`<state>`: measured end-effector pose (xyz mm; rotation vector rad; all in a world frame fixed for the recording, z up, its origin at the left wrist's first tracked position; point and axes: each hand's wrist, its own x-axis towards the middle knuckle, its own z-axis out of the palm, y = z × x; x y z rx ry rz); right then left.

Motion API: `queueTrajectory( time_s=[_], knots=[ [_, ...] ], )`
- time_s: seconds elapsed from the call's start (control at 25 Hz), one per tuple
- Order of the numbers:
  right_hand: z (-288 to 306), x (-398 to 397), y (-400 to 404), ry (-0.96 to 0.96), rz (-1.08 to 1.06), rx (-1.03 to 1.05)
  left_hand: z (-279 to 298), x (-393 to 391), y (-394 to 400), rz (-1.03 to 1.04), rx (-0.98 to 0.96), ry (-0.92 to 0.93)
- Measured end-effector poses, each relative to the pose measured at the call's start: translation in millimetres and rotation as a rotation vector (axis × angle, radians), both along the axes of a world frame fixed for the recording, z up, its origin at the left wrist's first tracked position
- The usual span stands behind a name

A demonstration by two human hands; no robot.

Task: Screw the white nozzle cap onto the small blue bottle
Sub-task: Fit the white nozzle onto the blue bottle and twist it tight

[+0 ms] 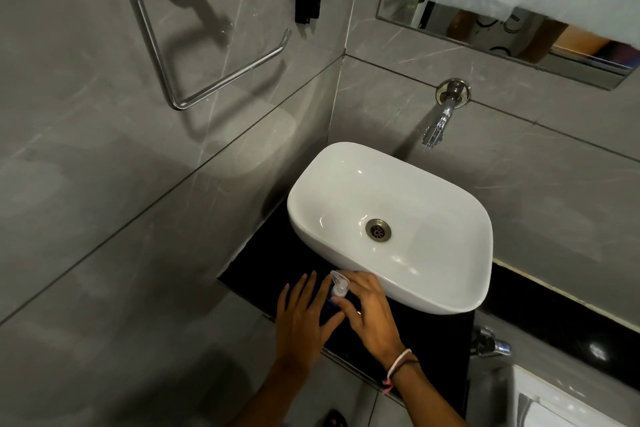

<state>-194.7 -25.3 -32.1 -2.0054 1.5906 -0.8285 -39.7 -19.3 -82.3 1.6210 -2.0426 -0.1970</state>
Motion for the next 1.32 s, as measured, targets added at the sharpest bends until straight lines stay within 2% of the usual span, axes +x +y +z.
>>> queueTrajectory(
  time_s=[0.16, 0.28, 0.36, 0.4, 0.56, 0.76, 1.0, 1.16, 1.32],
  knots=[
    [4.5, 9.4, 3.7, 0.124, -0.167, -0.111, 3.7, 2.9, -5.7, -0.031, -0.016, -0.051],
    [10.1, 8.4, 4.0, 0.011, -0.196, -0.052, 4.5, 4.3, -6.8, -0.041, -0.019, -0.046],
    [24.5, 3.6, 2.6, -0.1, -0.116, 0.043, 5.3, 4.1, -4.3, -0.034, -0.013, -0.029],
    [33.7, 0.7, -0.4, -0.083, -0.055, 0.074, 6.8, 3.9, -3.3, -0.028, -0.005, -0.019],
    [69.6, -3.3, -19.8, 0.151, 0.182, 0.116, 13.9, 4.0, -5.0, -0.029, 0.059, -0.027],
    [81.9, -1.3, -23.6, 0.287, 0.364, 0.17, 14.9, 4.2, -3.8, -0.028, 0.099, -0.045],
    [65.3, 2.1, -5.9, 0.171, -0.016, 0.142, 16.0, 5.1, -3.3, -0.034, 0.037, -0.069],
    [56.4, 5.3, -1.5, 0.079, -0.045, 0.115, 11.9, 4.6, -1.7, -0.025, 0.019, -0.066],
    [57.2, -2.3, -0.6, 0.018, 0.032, 0.164, 11.2, 5.0, -0.8, -0.02, 0.013, -0.06]
  ],
)
